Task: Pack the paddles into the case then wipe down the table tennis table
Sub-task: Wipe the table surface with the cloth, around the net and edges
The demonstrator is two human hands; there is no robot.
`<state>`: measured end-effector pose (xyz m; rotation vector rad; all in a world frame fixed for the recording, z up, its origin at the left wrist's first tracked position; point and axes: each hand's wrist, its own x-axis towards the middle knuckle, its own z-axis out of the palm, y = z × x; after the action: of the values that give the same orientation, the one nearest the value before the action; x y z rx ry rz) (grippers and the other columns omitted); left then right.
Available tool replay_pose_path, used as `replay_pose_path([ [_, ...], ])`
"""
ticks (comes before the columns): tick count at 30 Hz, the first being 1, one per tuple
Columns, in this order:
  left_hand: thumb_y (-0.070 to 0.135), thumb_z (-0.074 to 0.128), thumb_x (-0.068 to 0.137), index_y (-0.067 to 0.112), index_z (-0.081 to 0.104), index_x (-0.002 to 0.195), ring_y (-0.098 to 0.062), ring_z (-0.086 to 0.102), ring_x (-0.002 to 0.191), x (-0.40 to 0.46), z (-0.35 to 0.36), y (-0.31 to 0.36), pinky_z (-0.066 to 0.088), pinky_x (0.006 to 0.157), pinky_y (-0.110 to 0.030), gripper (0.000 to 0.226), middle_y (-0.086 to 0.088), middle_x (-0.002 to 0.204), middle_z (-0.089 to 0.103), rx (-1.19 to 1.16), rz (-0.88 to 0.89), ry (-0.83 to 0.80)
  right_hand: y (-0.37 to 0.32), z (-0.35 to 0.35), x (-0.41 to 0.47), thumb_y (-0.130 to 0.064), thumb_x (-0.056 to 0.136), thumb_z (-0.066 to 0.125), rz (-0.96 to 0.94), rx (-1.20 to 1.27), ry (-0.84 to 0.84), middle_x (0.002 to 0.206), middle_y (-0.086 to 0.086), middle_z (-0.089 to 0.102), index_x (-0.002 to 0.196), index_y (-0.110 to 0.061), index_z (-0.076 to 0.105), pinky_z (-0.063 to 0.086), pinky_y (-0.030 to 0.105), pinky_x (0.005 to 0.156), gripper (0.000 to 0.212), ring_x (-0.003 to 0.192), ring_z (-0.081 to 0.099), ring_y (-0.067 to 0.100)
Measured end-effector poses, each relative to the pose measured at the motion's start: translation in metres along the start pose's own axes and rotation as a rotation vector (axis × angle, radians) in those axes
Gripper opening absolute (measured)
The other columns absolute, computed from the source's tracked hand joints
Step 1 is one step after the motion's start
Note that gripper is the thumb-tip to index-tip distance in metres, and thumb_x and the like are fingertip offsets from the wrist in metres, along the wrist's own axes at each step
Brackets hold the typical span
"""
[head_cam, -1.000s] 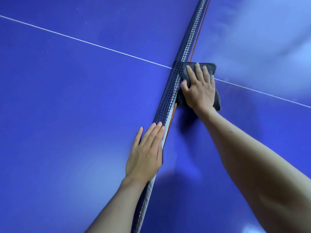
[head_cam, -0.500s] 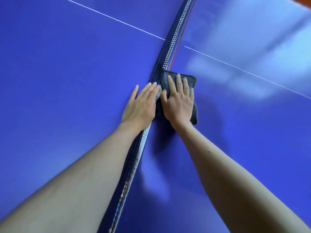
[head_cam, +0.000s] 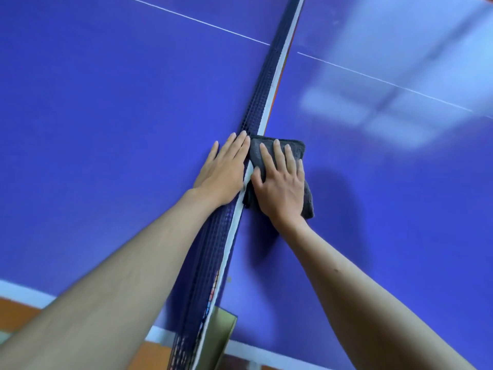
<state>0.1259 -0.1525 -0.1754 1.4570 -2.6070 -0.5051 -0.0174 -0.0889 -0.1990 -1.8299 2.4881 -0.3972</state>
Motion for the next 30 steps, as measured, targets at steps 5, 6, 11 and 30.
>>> replay_pose_path([
  [5,0.015,0.030,0.109,0.016,-0.001,0.165,-0.013,-0.010,0.159,-0.052,0.005,0.007,0.000,0.130,-0.042,0.064,0.007,0.173,-0.010,-0.064,-0.026,-0.009,-0.008,-0.006,-0.071,-0.047,0.099,0.038,-0.038,0.009,0.024,0.169,0.000,0.034,0.159,-0.035,0.042,0.017,0.050,0.129,0.062,0.159,0.023,0.022],
  [6,0.015,0.030,0.109,0.016,-0.001,0.165,-0.012,-0.010,0.159,-0.062,0.007,0.008,0.000,0.130,-0.042,0.064,0.007,0.173,-0.011,-0.074,-0.035,-0.004,-0.009,-0.007,-0.086,-0.046,0.098,0.040,-0.042,0.015,0.036,0.168,0.000,0.036,0.158,-0.035,0.044,0.018,0.051,0.128,0.061,0.158,0.025,0.022],
  [11,0.002,0.028,0.102,0.017,-0.006,0.165,-0.012,-0.011,0.159,-0.113,0.013,0.017,-0.002,0.130,-0.041,0.074,0.007,0.172,-0.013,-0.111,-0.055,-0.007,-0.013,-0.018,-0.172,-0.044,0.096,0.041,-0.073,0.013,0.050,0.167,0.000,0.038,0.156,-0.033,0.048,0.023,0.051,0.127,0.061,0.157,0.029,0.023],
  [30,0.009,0.029,0.106,0.019,-0.004,0.166,-0.015,-0.005,0.160,-0.179,0.020,0.045,0.004,0.130,-0.043,0.069,0.007,0.172,-0.012,-0.090,-0.113,-0.006,0.000,-0.034,-0.262,-0.047,0.102,0.044,0.068,-0.010,0.090,0.169,-0.002,0.034,0.158,-0.035,0.045,0.023,0.055,0.127,0.057,0.159,0.025,0.024],
])
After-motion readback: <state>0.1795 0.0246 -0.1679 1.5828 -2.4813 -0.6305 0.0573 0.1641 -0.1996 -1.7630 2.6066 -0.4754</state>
